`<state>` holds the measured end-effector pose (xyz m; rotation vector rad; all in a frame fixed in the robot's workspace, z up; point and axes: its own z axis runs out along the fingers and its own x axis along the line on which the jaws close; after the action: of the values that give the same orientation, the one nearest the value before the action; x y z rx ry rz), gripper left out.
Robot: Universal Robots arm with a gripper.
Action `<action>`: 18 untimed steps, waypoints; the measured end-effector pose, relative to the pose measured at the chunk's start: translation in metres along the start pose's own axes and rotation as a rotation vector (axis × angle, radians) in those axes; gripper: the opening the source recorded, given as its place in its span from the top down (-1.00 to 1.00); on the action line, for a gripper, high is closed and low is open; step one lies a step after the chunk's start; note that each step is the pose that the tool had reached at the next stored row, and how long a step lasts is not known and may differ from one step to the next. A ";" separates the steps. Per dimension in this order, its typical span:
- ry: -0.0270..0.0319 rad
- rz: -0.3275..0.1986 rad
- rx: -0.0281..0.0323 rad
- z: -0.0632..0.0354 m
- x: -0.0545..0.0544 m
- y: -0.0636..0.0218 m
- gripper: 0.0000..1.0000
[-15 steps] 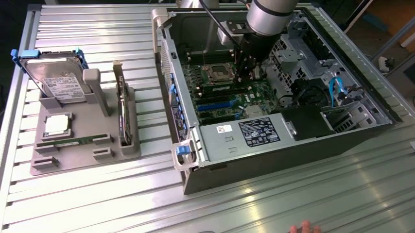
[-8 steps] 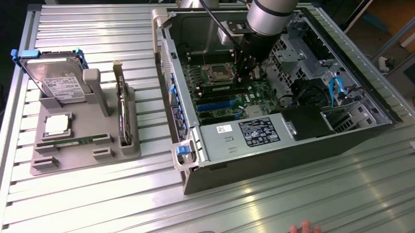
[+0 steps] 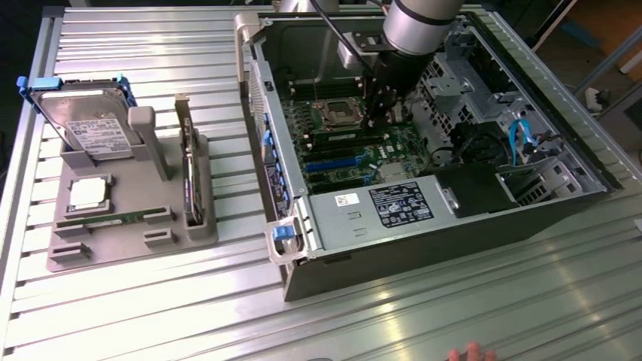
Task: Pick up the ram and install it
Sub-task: 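Insert the ram into the slot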
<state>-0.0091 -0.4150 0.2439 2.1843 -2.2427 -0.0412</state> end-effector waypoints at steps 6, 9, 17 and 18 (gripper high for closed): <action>0.0001 0.000 -0.0035 0.0000 0.000 -0.0006 0.76; -0.0003 0.000 -0.0034 0.0005 0.000 -0.0006 0.76; 0.0001 0.000 -0.0035 0.0012 0.000 -0.0015 0.76; 0.0000 0.000 -0.0035 0.0014 0.000 -0.0015 0.76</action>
<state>-0.0076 -0.4150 0.2424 2.1825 -2.2410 -0.0450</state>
